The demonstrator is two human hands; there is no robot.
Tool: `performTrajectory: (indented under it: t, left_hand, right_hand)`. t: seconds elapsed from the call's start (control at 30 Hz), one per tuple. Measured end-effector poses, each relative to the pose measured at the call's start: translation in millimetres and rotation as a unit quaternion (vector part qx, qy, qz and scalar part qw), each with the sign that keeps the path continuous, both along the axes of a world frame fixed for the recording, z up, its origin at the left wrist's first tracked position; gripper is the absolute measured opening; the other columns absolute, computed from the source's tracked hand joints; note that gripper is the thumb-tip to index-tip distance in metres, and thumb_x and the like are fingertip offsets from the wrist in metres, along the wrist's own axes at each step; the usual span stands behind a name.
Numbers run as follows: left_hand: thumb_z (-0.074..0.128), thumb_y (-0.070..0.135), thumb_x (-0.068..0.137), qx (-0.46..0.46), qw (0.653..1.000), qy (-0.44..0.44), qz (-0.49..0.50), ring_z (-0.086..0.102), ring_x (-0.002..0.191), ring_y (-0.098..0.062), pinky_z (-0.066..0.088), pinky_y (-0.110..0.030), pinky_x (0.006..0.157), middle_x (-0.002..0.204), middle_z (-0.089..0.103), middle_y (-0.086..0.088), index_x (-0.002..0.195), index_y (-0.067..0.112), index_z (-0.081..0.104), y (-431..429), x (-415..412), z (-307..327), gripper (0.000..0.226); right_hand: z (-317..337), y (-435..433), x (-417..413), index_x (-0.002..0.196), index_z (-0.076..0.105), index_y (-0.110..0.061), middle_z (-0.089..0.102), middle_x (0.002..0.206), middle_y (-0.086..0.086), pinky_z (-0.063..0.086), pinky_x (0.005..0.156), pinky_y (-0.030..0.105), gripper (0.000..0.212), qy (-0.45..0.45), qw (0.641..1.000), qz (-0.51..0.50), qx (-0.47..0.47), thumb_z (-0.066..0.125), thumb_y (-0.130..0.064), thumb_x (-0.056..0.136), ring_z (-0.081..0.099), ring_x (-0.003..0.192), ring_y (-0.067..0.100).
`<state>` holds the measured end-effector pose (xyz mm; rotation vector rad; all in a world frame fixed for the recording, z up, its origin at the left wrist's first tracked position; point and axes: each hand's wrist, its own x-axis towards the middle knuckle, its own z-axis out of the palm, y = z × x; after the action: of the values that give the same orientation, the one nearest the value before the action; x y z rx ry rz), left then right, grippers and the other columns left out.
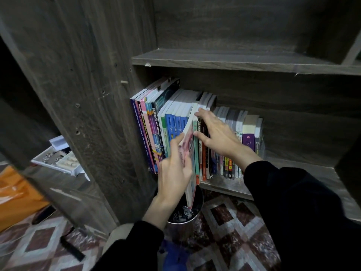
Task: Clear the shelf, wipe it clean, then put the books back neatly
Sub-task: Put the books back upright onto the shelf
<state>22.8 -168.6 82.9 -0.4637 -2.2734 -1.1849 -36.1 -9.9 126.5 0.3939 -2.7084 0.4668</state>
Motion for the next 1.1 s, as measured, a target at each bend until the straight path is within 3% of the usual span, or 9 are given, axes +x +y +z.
performTrajectory:
  t: [0.17,0.33,0.43,0.53,0.63,0.77,0.87,1.0,1.1]
  left_hand:
    - [0.059,0.017,0.094,0.014,0.998,-0.044,-0.034,0.045,0.033,-0.006,0.037,-0.008,0.039,0.048,0.048,0.007,0.146,0.034,0.019,-7,6,-6,0.067]
    - [0.055,0.013,0.095,0.049,0.994,-0.082,-0.052,0.063,0.048,-0.019,0.056,-0.040,0.049,0.074,0.069,-0.010,0.139,0.048,0.023,-20,16,7,0.064]
    - [0.057,0.005,0.092,0.041,0.995,-0.072,-0.049,0.062,0.046,-0.011,0.056,-0.031,0.046,0.074,0.069,0.000,0.130,0.044,0.033,-41,25,32,0.059]
    - [0.057,0.002,0.089,0.007,0.996,-0.062,-0.057,0.061,0.049,0.000,0.050,-0.015,0.048,0.075,0.069,-0.001,0.126,0.037,0.040,-60,34,62,0.054]
    - [0.060,0.003,0.086,-0.040,0.996,-0.059,-0.046,0.065,0.058,-0.004,0.055,-0.021,0.056,0.074,0.068,0.002,0.124,0.037,0.040,-78,43,91,0.055]
    - [0.065,0.001,0.081,-0.094,0.994,-0.032,-0.034,0.060,0.067,0.007,0.040,-0.001,0.058,0.070,0.064,0.012,0.116,0.033,0.044,-99,50,119,0.052]
    - [0.065,0.003,0.080,-0.091,0.995,-0.028,-0.009,0.060,0.067,0.001,0.041,-0.005,0.061,0.069,0.064,0.010,0.110,0.039,0.041,-108,49,126,0.053]
    - [0.065,0.007,0.082,-0.072,0.997,-0.028,0.015,0.061,0.067,-0.008,0.049,-0.028,0.071,0.074,0.064,0.011,0.114,0.039,0.041,-111,51,130,0.051]
    - [0.065,0.007,0.082,-0.073,0.997,-0.014,0.027,0.059,0.065,-0.007,0.047,-0.021,0.064,0.074,0.063,0.013,0.113,0.037,0.041,-111,51,134,0.049]
  right_hand:
    - [2,-1,-1,0.144,0.027,-0.024,0.023,0.157,0.001,0.034,0.108,0.046,0.056,-0.010,1.000,-0.003,0.010,0.050,-0.040,0.096,0.030,0.140,0.021]
    - [15,-5,3,0.141,0.027,-0.025,0.040,0.144,0.002,0.049,0.090,0.044,0.057,-0.008,1.000,-0.010,0.012,0.056,-0.037,0.092,0.056,0.111,0.022]
    - [35,-16,0,0.149,0.006,-0.041,0.039,0.135,0.011,0.040,0.074,0.033,0.075,-0.035,0.993,-0.027,0.112,0.053,-0.038,0.090,0.051,0.082,0.021]
    - [50,-30,-6,0.146,-0.004,-0.053,0.035,0.136,0.022,0.039,0.078,0.036,0.077,-0.072,0.976,-0.034,0.204,0.049,-0.049,0.090,0.056,0.097,0.033]
    - [58,-38,-11,0.146,-0.005,-0.053,0.023,0.148,0.028,0.038,0.089,0.039,0.075,-0.099,0.961,-0.049,0.255,0.046,-0.052,0.091,0.049,0.120,0.039]
    - [61,-50,-17,0.147,-0.003,-0.050,0.029,0.141,0.024,0.039,0.085,0.036,0.074,-0.106,0.948,-0.056,0.294,0.044,-0.056,0.090,0.048,0.118,0.036]
    - [57,-57,-19,0.148,0.000,-0.049,0.024,0.146,0.024,0.042,0.088,0.039,0.077,-0.109,0.948,-0.071,0.289,0.050,-0.045,0.090,0.046,0.120,0.036]
    - [54,-53,-13,0.149,0.007,-0.047,0.021,0.148,0.023,0.041,0.088,0.038,0.077,-0.100,0.958,-0.073,0.257,0.052,-0.035,0.087,0.050,0.116,0.035]
    - [55,-45,-8,0.148,0.010,-0.047,0.022,0.148,0.022,0.041,0.085,0.036,0.076,-0.096,0.961,-0.075,0.248,0.052,-0.033,0.087,0.053,0.113,0.034]
